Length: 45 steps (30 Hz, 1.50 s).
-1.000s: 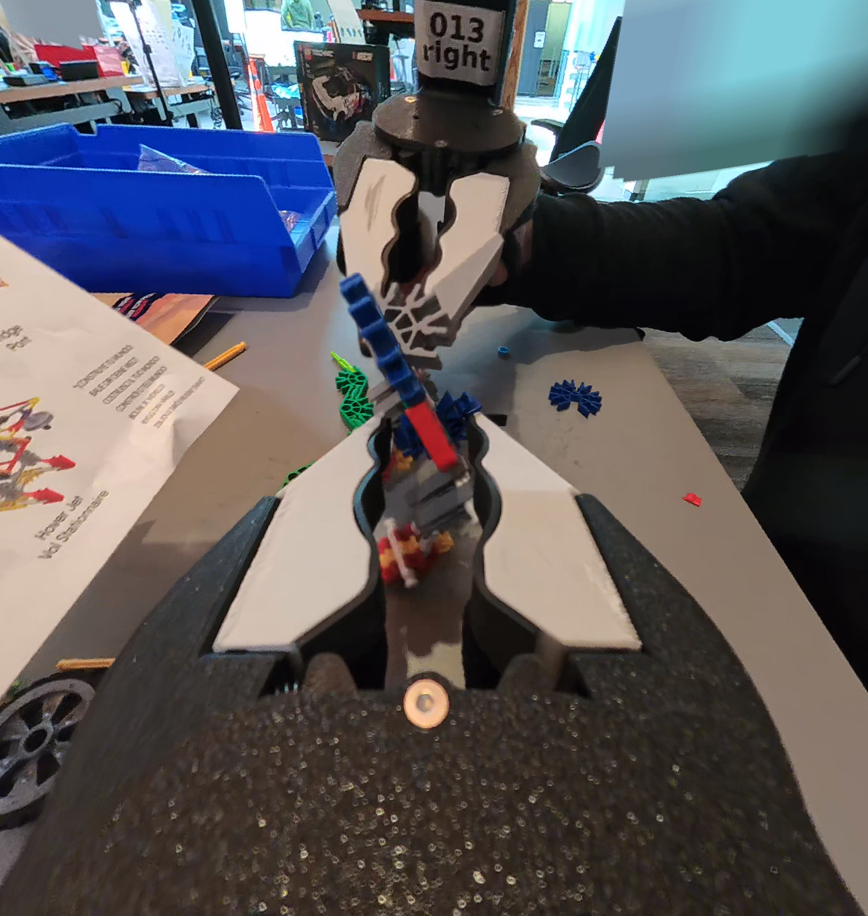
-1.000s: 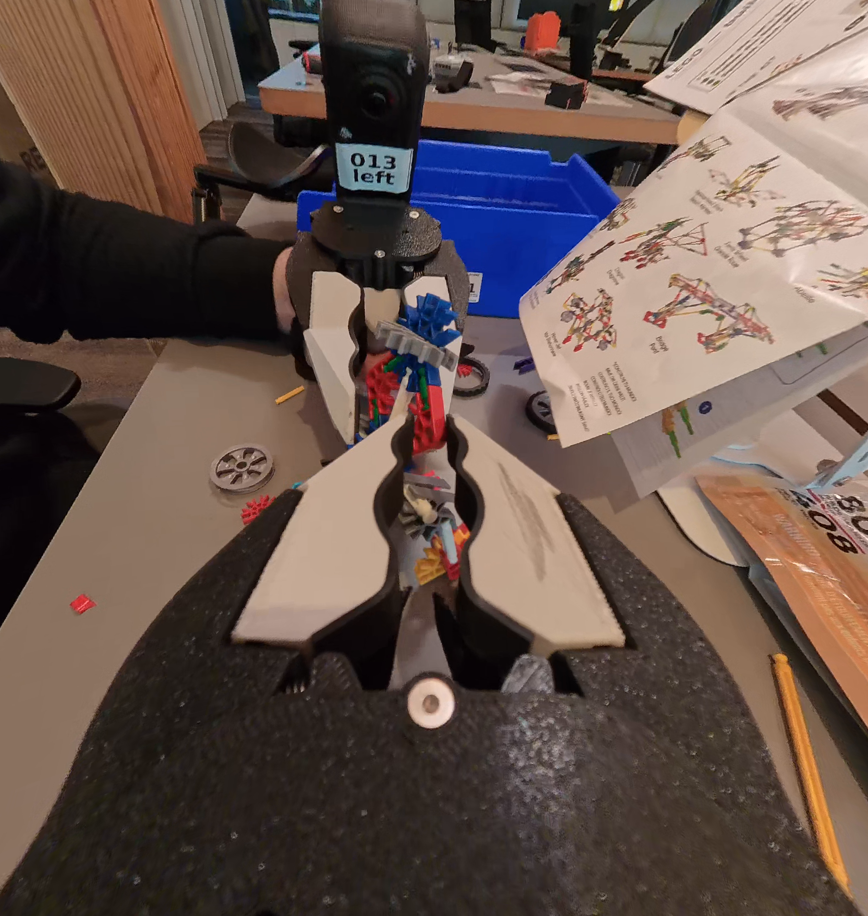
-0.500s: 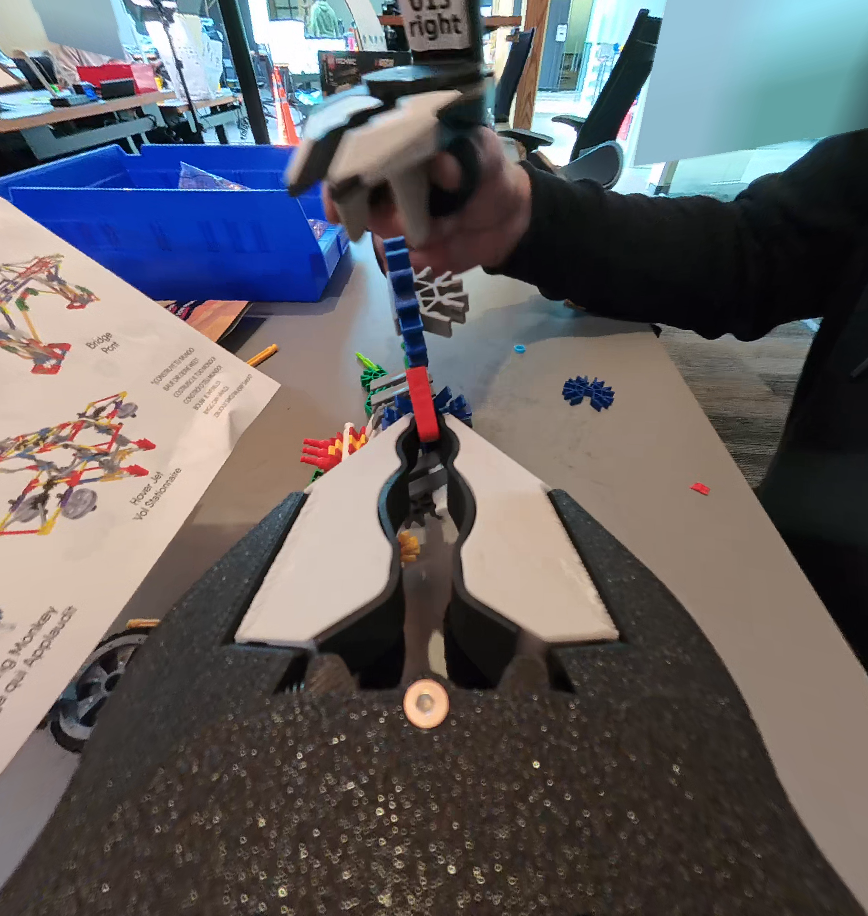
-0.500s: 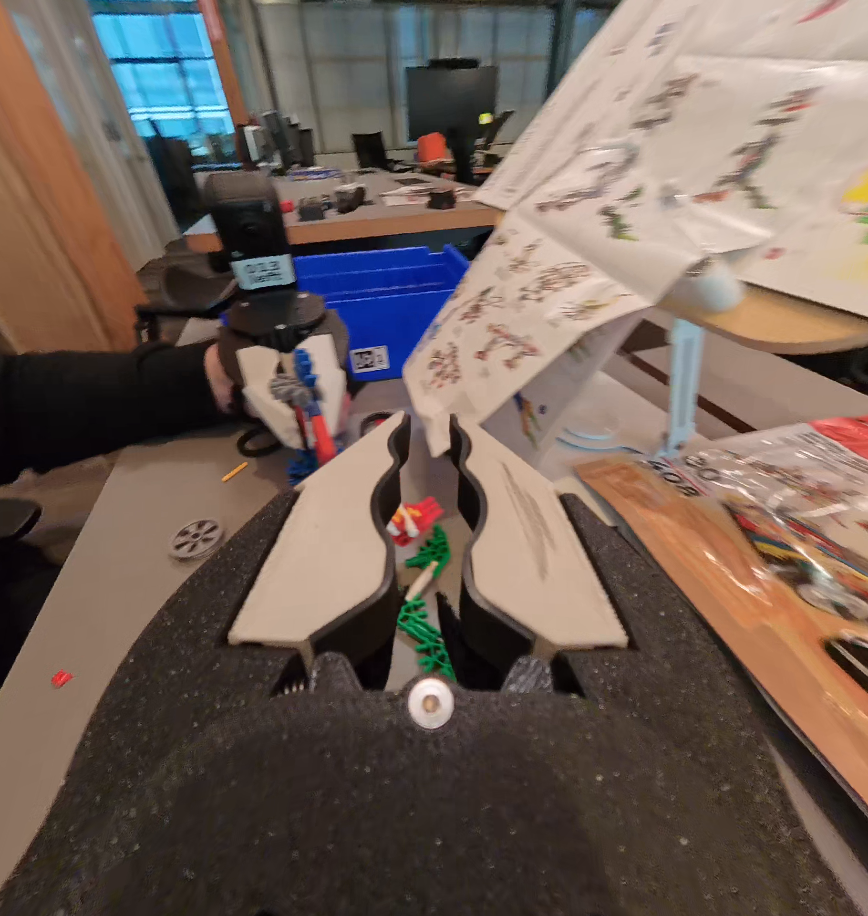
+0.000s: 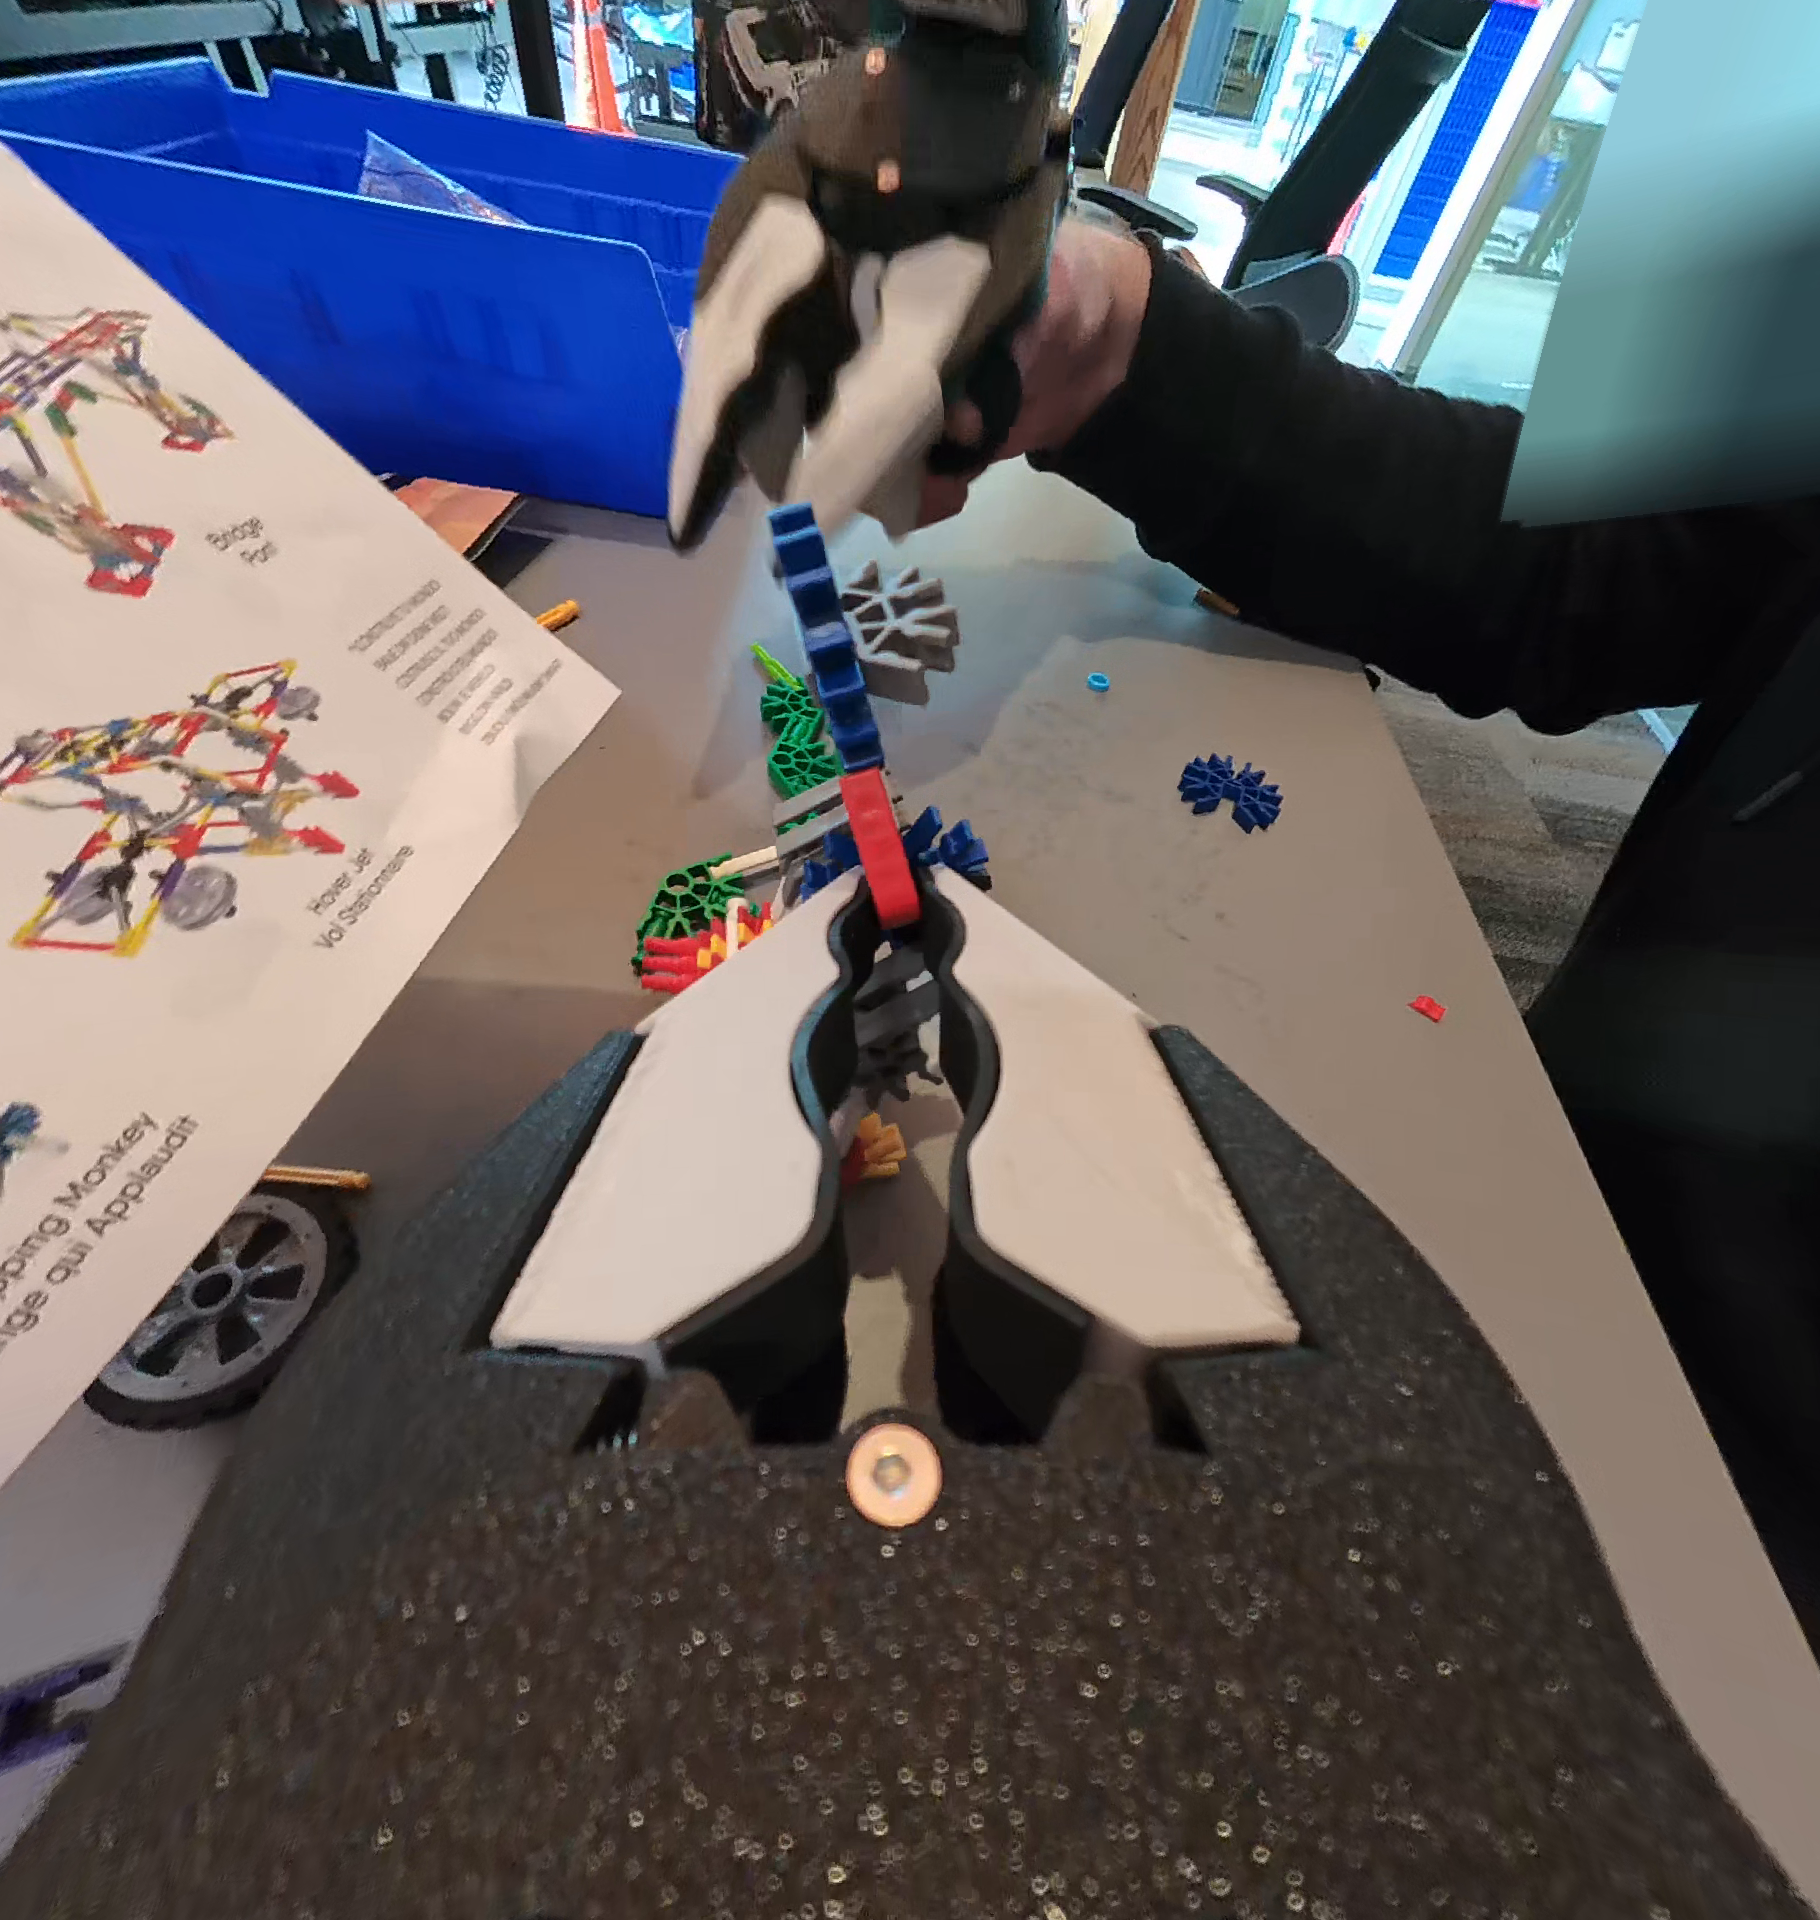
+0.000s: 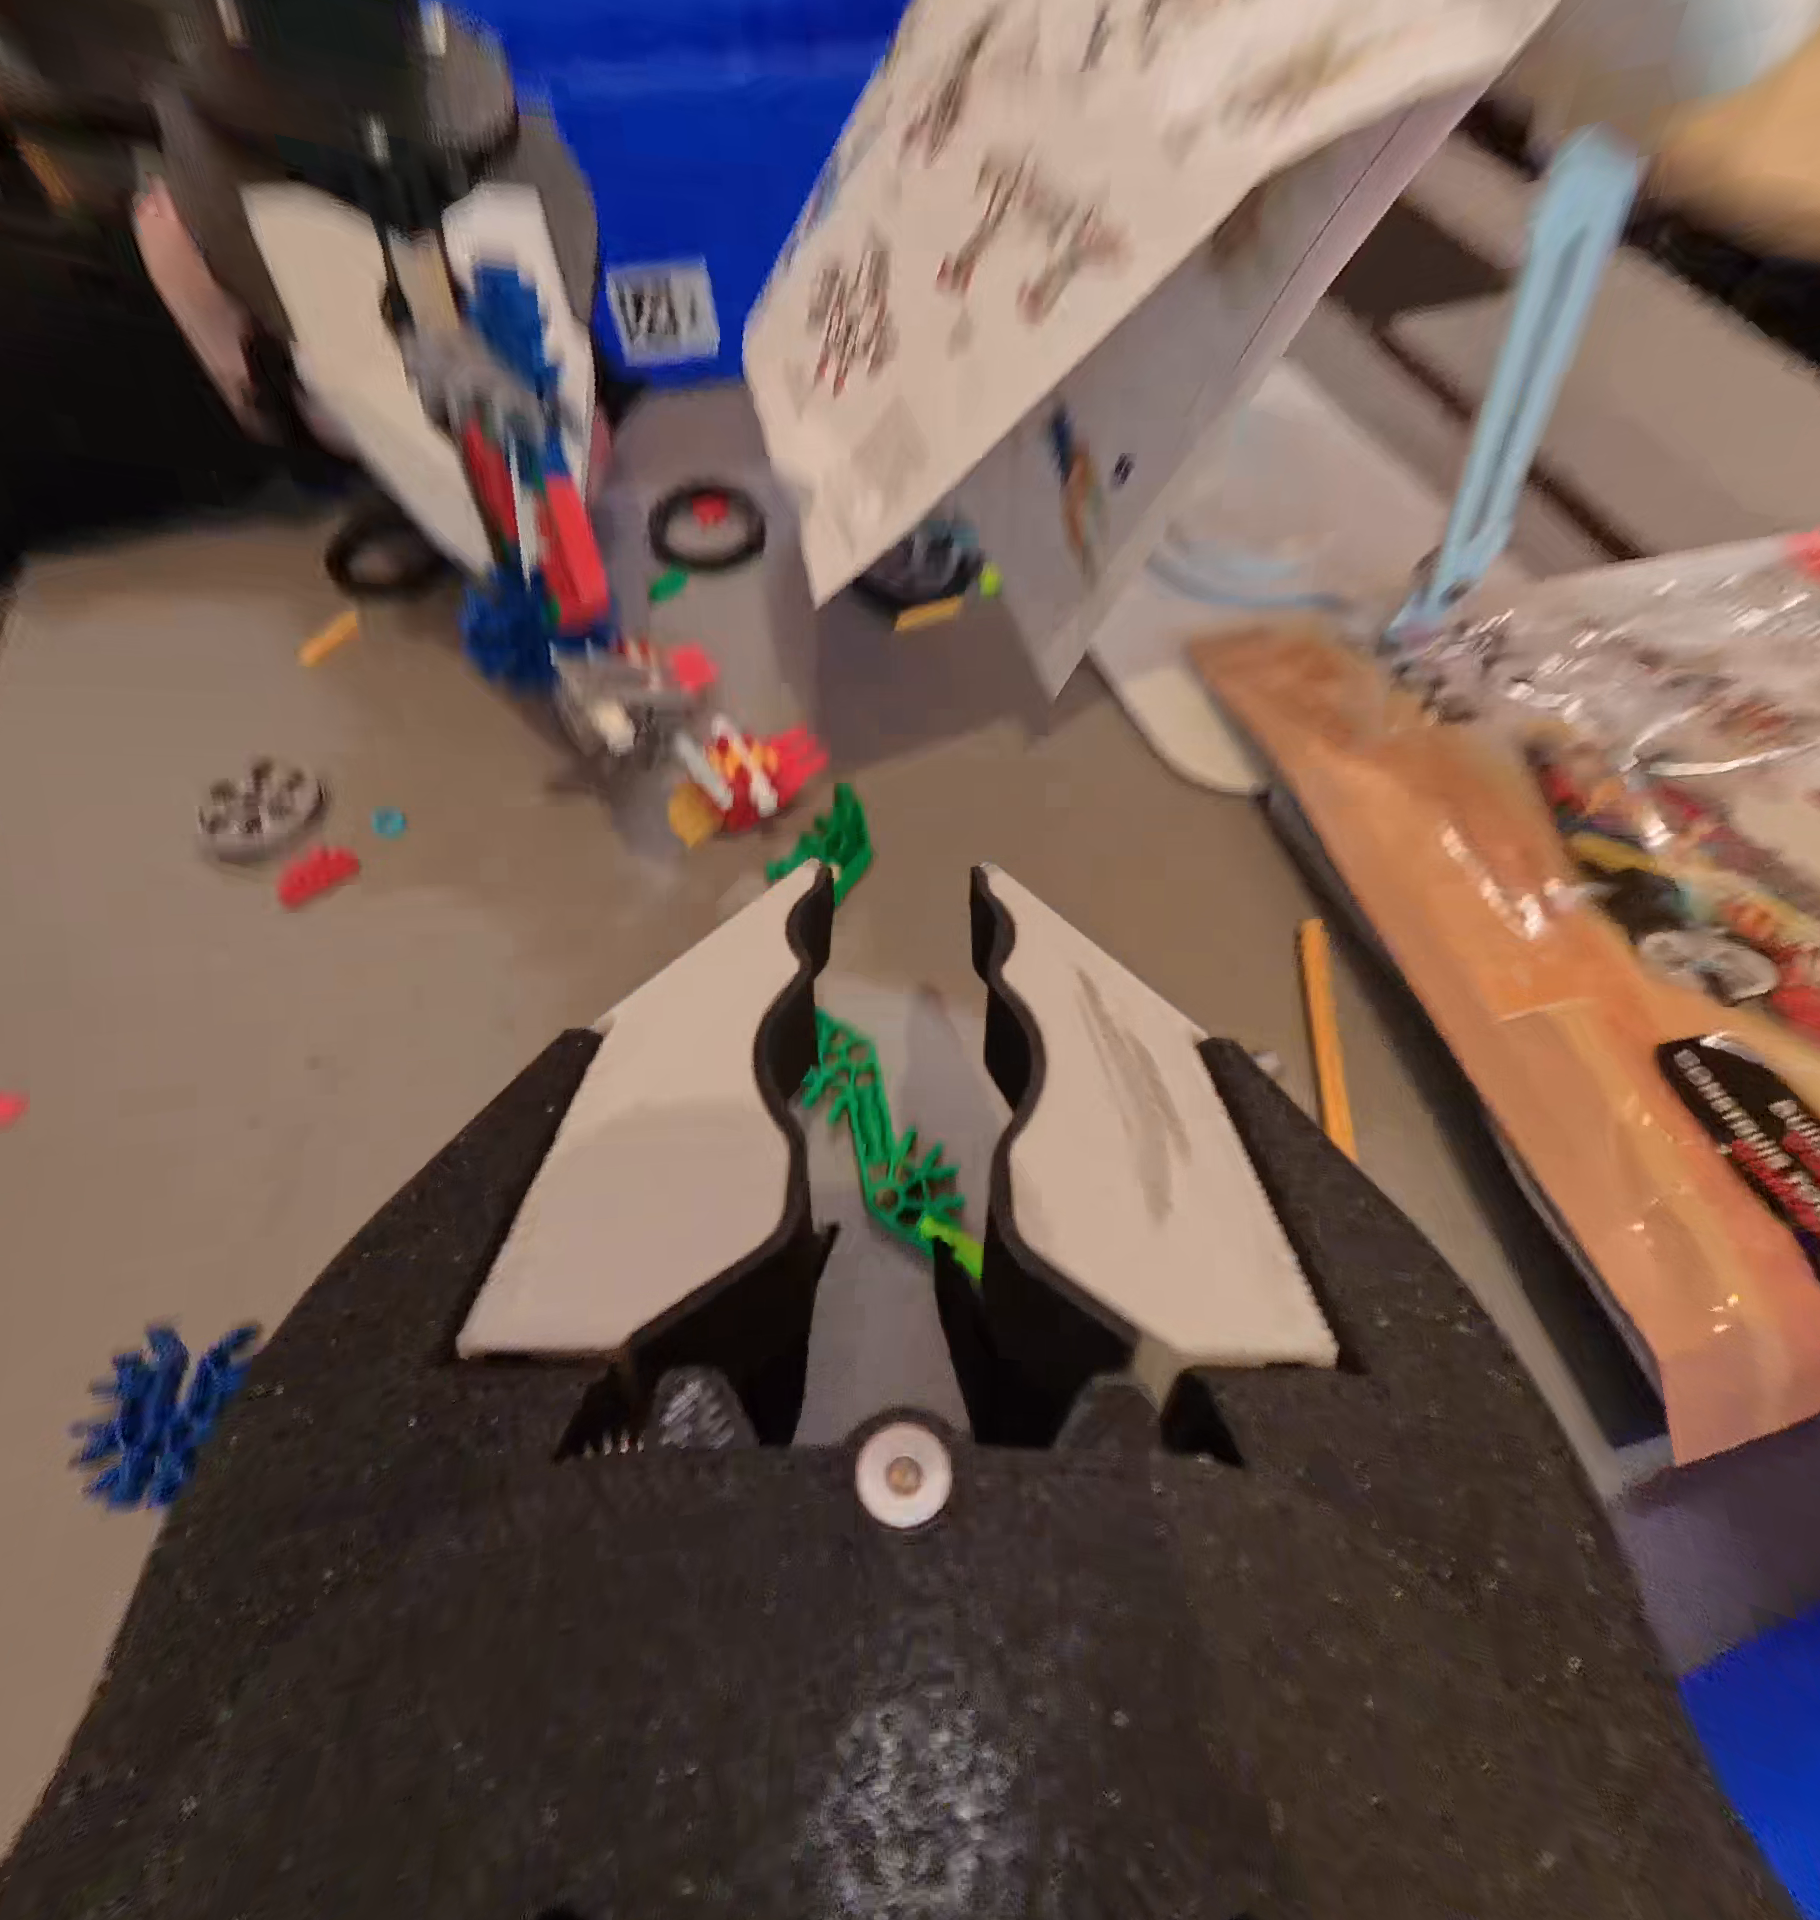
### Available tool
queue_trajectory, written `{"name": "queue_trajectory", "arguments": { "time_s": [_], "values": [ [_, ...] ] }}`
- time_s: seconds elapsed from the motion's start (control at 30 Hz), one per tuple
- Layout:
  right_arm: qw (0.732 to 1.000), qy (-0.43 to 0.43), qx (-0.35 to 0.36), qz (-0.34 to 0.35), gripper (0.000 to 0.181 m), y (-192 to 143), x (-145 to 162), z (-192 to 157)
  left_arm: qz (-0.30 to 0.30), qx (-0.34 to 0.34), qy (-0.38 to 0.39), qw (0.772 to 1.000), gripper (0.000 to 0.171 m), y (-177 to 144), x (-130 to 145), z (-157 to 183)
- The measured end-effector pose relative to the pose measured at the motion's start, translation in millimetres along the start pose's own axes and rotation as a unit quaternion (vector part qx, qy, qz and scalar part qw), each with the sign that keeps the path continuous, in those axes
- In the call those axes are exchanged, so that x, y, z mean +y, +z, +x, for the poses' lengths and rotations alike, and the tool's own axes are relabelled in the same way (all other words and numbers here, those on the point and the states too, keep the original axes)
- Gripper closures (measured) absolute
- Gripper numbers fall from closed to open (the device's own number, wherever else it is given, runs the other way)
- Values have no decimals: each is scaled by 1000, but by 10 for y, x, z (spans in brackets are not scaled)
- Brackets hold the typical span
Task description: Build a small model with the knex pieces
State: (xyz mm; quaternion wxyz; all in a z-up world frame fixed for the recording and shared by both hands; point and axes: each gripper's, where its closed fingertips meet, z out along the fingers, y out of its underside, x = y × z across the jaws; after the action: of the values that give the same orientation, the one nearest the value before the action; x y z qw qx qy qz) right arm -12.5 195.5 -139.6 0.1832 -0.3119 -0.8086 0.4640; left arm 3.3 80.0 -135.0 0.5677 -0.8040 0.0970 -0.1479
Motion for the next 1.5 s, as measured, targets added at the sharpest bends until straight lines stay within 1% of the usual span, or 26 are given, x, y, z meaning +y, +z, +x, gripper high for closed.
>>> {"name": "queue_trajectory", "arguments": {
  "time_s": [0.1,0.23,0.37,0.5,0.9,1.17,1.37,1.47,1.5],
  "values": [
    [997,-22,-10,-67,154,89,276,-42,-5,8,-6,1000,167,-6,13,26],
    [992,-40,-32,-114,153,194,473,-154,0,-5,-32,999,165,-13,8,-53],
    [987,-52,-43,-146,153,251,598,-225,8,-16,-46,999,161,-30,-1,-118],
    [984,-61,-50,-162,153,269,658,-266,12,-19,-50,999,157,-35,-14,-133],
    [983,-64,-40,-169,157,246,674,-223,21,-35,-56,998,153,-58,-20,-213],
    [985,-60,-9,-164,155,229,647,-94,27,-47,-60,997,155,-70,-22,-267],
    [987,-71,3,-142,154,213,538,-77,25,-49,-52,997,155,-67,-20,-261],
    [991,-75,15,-112,154,209,397,-63,24,-49,-49,997,156,-62,-21,-254],
    [992,-74,20,-96,154,217,326,-61,27,-47,-49,997,159,-54,-29,-246]
  ]
}}
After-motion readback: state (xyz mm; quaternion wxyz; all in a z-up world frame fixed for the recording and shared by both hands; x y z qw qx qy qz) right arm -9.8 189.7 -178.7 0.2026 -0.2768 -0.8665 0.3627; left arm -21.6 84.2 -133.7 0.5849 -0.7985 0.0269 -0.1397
